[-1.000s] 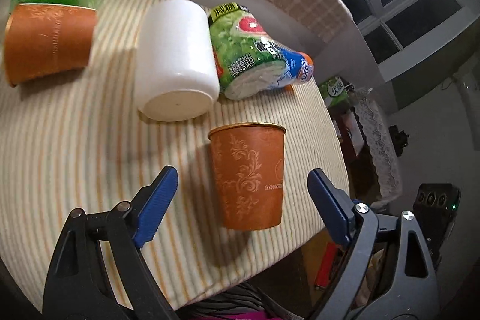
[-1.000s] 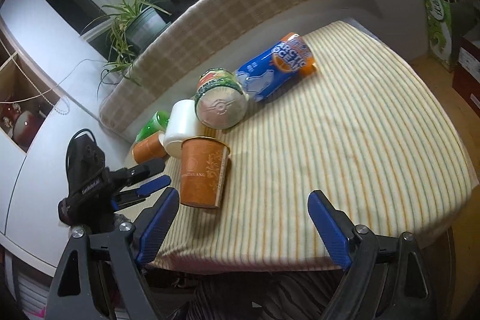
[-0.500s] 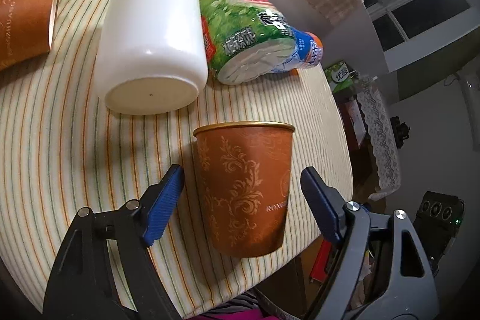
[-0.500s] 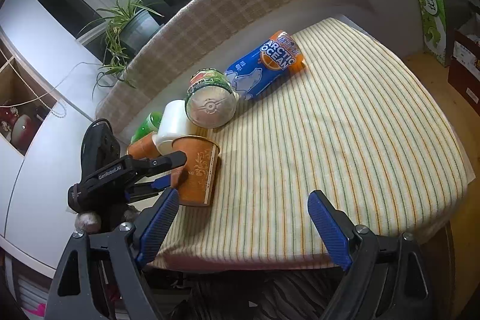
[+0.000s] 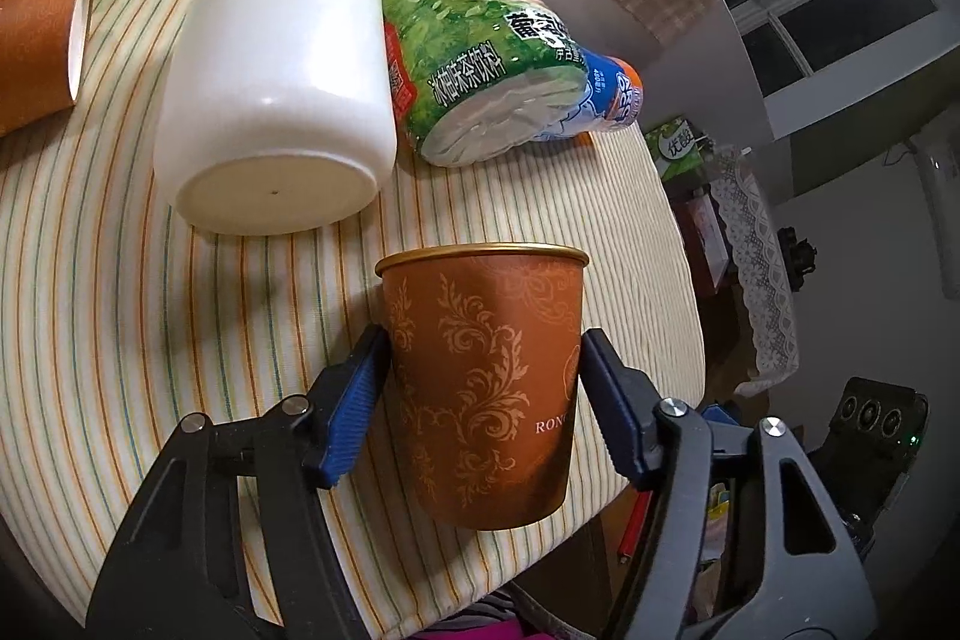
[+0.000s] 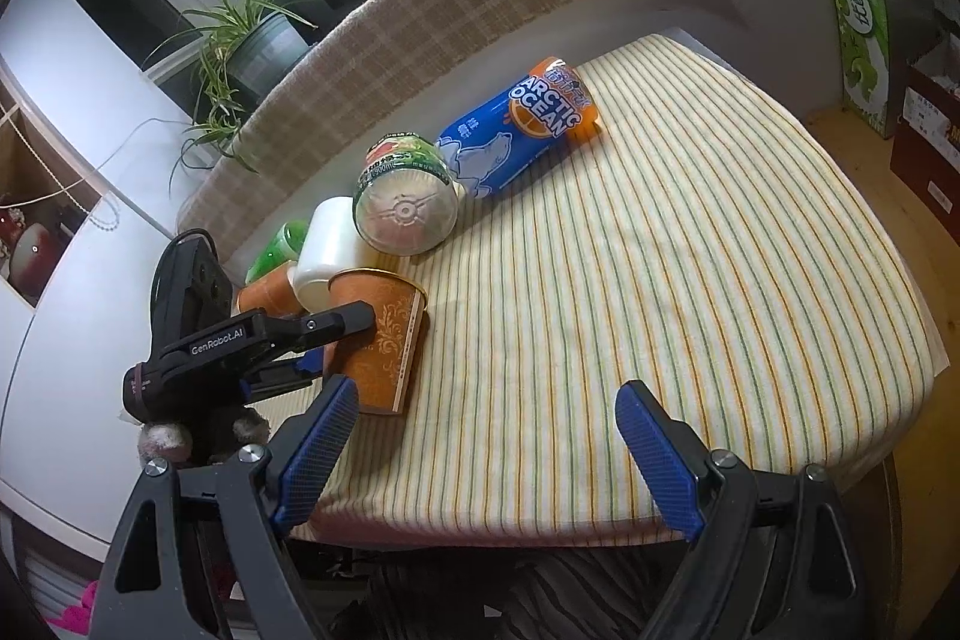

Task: Flip cup upright

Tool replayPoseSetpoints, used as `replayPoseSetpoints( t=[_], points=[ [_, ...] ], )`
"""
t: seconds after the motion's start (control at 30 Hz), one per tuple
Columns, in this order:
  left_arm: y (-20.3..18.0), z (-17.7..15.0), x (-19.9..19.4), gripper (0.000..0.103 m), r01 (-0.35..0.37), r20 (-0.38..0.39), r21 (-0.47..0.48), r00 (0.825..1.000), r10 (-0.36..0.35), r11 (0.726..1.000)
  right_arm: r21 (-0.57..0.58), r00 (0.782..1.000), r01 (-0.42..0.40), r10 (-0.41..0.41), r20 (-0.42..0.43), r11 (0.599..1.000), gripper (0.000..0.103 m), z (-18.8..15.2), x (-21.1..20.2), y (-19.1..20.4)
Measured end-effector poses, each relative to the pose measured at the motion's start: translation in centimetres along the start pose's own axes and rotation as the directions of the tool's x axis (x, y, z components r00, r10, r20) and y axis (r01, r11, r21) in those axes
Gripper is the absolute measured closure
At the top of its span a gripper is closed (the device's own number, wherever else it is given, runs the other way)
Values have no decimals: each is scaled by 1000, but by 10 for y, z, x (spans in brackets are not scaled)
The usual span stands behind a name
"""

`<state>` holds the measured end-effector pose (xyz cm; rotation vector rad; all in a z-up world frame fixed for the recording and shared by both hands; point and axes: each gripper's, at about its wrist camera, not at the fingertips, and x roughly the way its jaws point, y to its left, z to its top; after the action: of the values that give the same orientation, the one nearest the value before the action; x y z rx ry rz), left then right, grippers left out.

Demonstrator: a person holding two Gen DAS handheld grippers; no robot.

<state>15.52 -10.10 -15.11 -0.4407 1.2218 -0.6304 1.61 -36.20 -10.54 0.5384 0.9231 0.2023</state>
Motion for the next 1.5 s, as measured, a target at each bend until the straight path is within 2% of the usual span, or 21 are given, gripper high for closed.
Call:
replayPoseSetpoints(
  t=[0.27, 0.57, 0.8, 0.9, 1.1, 1.3, 1.5],
  points=[
    [-8, -8, -15, 37, -60, 64, 62, 996, 56, 996, -21, 1000, 4, -4, -6, 1000, 13, 3, 6, 8],
    [-17, -28, -45, 37, -159, 206, 144, 970, 127, 977, -44, 1000, 3, -4, -23, 999, 13, 2, 17, 20],
    [-32, -38, -46, 37, -275, 307, 226, 931, 199, 935, -56, 1000, 4, -6, -30, 998, 13, 1, 21, 25],
    [-37, -44, -44, 37, -329, 356, 262, 907, 226, 907, -61, 1000, 12, -14, -25, 998, 13, 0, 20, 26],
    [-43, -51, -37, 37, -394, 428, 316, 871, 241, 863, -58, 1000, 16, -17, -25, 998, 13, 1, 19, 25],
    [-43, -54, -31, 37, -418, 449, 346, 860, 244, 840, -55, 999, 16, -17, -30, 998, 13, 0, 20, 23],
    [-44, -57, -31, 37, -424, 449, 362, 860, 243, 830, -52, 999, 14, -16, -34, 999, 13, -1, 21, 23]
  ],
)
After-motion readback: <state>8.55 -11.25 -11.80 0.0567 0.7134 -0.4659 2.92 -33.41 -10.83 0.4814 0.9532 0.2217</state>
